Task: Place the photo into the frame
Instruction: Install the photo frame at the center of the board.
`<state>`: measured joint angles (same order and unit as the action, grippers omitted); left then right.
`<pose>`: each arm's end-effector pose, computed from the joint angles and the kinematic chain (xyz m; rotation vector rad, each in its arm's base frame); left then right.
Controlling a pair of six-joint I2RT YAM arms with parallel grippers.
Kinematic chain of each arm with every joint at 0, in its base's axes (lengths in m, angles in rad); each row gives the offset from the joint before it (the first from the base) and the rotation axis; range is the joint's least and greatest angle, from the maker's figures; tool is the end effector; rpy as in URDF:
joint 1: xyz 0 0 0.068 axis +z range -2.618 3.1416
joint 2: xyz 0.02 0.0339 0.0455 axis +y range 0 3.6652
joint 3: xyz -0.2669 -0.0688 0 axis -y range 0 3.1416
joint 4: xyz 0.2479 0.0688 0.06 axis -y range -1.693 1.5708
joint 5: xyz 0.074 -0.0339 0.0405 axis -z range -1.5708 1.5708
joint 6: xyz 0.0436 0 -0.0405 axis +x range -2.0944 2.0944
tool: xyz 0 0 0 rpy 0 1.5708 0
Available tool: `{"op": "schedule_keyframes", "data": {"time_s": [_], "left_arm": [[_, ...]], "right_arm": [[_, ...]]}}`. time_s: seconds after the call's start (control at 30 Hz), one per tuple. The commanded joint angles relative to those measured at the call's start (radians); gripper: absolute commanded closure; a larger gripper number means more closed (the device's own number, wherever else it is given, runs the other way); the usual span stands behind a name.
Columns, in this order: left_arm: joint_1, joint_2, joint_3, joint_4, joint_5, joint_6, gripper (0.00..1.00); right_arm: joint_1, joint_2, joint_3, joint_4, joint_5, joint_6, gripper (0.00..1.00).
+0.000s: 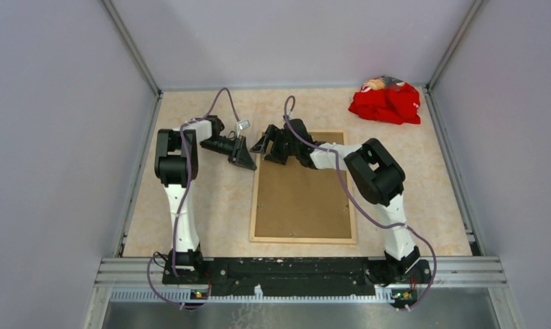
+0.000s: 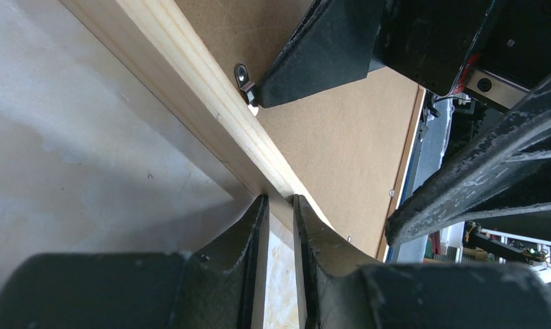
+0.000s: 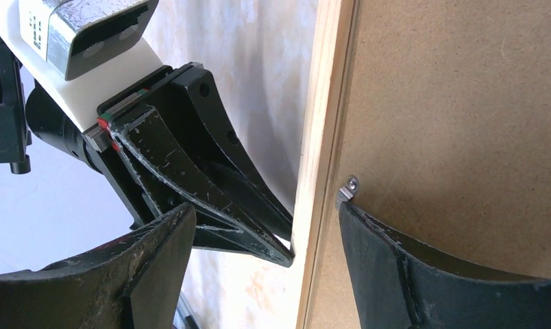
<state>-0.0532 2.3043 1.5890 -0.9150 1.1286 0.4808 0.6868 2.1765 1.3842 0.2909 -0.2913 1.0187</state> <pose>0.4170 -0.0617 0.1020 0.6174 2.4364 -1.5703 0.3712 0.3205 0.1429 0.1855 2.3342 1.2656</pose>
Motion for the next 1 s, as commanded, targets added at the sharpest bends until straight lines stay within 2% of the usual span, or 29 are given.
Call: {"op": "schedule_keyframes", "data": {"time_s": [0.0, 0.6, 0.97], "left_arm": [[-0.020, -0.006, -0.033, 0.043, -0.099, 0.048, 0.76], [-0.020, -0.012, -0.043, 0.047, -0.106, 0.060, 0.76], [-0.021, -0.018, -0.053, 0.050, -0.109, 0.064, 0.76]], "right_arm": [[0.014, 0.036, 0.046, 0.010, 0.006, 0.001, 0.23], [0.017, 0.059, 0.062, 0.020, 0.033, 0.034, 0.25], [0.043, 0.028, 0.005, 0.036, 0.175, 0.104, 0.25]]}}
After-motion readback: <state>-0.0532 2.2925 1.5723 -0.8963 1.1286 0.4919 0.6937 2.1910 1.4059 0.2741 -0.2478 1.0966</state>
